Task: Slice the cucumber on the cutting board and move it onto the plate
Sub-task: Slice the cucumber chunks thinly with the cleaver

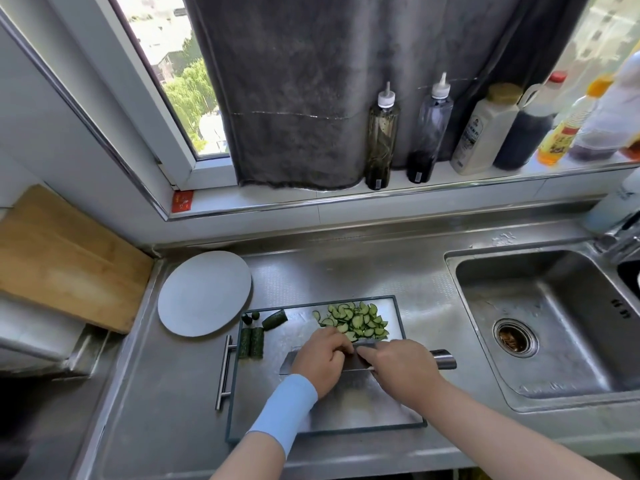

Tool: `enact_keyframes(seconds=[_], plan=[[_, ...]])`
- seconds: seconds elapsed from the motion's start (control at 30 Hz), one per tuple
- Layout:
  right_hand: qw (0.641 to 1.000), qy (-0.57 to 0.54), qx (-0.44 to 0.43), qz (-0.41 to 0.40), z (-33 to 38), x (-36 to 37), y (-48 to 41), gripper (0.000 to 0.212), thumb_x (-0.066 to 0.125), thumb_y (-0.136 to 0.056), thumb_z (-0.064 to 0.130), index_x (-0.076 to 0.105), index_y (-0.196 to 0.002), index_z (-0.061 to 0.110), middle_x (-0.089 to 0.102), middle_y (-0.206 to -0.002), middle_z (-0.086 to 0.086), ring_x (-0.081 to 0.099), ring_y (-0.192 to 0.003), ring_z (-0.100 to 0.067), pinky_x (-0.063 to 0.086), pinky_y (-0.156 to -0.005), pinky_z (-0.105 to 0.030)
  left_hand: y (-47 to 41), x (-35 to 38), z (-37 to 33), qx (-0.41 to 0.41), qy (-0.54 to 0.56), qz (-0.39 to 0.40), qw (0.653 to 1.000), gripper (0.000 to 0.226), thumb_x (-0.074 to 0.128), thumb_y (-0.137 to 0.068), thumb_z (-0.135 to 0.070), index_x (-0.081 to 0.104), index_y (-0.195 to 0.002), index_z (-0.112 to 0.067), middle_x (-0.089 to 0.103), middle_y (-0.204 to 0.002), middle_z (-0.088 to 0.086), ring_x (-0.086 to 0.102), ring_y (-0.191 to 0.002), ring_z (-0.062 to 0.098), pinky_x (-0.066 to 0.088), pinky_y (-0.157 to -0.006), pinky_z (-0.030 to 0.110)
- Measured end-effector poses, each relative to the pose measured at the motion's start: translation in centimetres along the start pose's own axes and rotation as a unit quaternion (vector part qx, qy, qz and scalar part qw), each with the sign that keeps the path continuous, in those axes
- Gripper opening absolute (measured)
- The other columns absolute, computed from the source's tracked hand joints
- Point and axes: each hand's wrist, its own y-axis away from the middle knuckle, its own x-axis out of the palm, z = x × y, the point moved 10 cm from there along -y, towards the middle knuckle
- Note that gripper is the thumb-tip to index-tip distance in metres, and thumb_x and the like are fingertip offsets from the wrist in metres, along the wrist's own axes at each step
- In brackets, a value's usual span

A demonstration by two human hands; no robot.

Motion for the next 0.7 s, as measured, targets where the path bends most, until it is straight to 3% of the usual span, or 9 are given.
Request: enact_keyframes(seconds=[0.1,0.17,0.27,0.37,0.47,0.53,0.6,0.7], plan=[[1.000,0.002,0.009,0.008,-0.1,0.0,-0.3,0.029,0.076,-0.062,0.018,0.060,-0.081,0.031,0.056,-0.057,0.008,0.054,-0.044,-0.020,0.026,-0.038,-0.024,-0.2,0.7,0.3,-0.003,-0.045,0.046,0.998,0.047,0.038,-0.084,-0.016,0.059,-0.124,-0.029,0.051,-0.130,-0.013,0.042,-0.121,0.010,0.033,-0.108,0.034],[1.000,0.006,0.011,0.015,-0.1,-0.2,-0.4,0.027,0.074,-0.062,0.017,0.058,-0.080,0.030,0.056,-0.058,0.007,0.054,-0.045,-0.021,0.022,-0.041,-0.025,-0.3,-0.4,1.5,-0.036,-0.026,0.017,0.999,0.050,0.040,-0.090,-0.010,0.053,-0.134,-0.029,0.046,-0.140,-0.012,0.039,-0.129,0.011,0.027,-0.113,0.028],[0.999,0.014,0.011,0.028,-0.1,-0.4,-0.6,0.026,0.073,-0.063,0.017,0.058,-0.080,0.031,0.056,-0.059,0.007,0.054,-0.047,-0.022,0.017,-0.042,-0.025,0.3,-3.6,2.3,-0.033,0.025,-0.098,0.994,0.043,0.042,-0.085,-0.002,0.066,-0.107,-0.031,0.057,-0.116,-0.012,0.049,-0.112,0.011,0.039,-0.100,0.023],[0.999,0.021,0.009,0.038,0.0,-0.6,-0.7,0.027,0.075,-0.062,0.020,0.055,-0.076,0.030,0.054,-0.056,0.007,0.053,-0.045,-0.021,0.016,-0.042,-0.026,0.4,-2.0,1.5,-0.026,0.021,-0.009,0.999,0.036,0.041,-0.084,-0.006,0.066,-0.096,-0.029,0.056,-0.103,-0.012,0.049,-0.104,0.010,0.040,-0.095,0.023],[0.999,0.024,-0.004,0.033,0.7,-0.9,-1.0,0.033,0.082,-0.051,0.021,0.056,-0.068,0.031,0.050,-0.049,0.008,0.048,-0.038,-0.018,0.014,-0.041,-0.024,0.2,-0.5,1.7,-0.044,0.000,0.066,0.997,0.045,0.037,-0.084,-0.014,0.063,-0.116,-0.032,0.053,-0.125,-0.011,0.044,-0.118,0.010,0.034,-0.108,0.032],[0.999,0.032,-0.004,0.023,0.8,-1.1,-1.1,0.029,0.081,-0.055,0.022,0.058,-0.070,0.031,0.052,-0.051,0.008,0.049,-0.038,-0.018,0.017,-0.040,-0.023,-0.1,-0.3,2.0,-0.066,-0.013,0.082,0.994,0.052,0.036,-0.090,-0.012,0.052,-0.134,-0.034,0.046,-0.141,-0.009,0.039,-0.130,0.012,0.028,-0.114,0.030],[0.999,0.037,-0.005,0.021,1.0,-1.6,-1.1,0.022,0.077,-0.065,0.024,0.060,-0.076,0.031,0.056,-0.056,0.009,0.054,-0.044,-0.018,0.021,-0.041,-0.025,0.0,-1.9,2.6,-0.100,0.016,0.029,0.994,0.052,0.036,-0.092,-0.009,0.052,-0.133,-0.036,0.047,-0.138,-0.009,0.042,-0.128,0.014,0.032,-0.111,0.031],[0.999,0.029,-0.019,0.019,1.6,-2.5,-0.9,0.015,0.056,-0.087,0.019,0.061,-0.098,0.027,0.066,-0.080,0.001,0.062,-0.068,-0.026,0.030,-0.052,-0.030,1.2,-5.9,4.7,-0.152,0.010,-0.109,0.982,0.044,0.037,-0.089,0.000,0.065,-0.104,-0.030,0.055,-0.115,-0.009,0.054,-0.110,0.016,0.045,-0.097,0.032]])
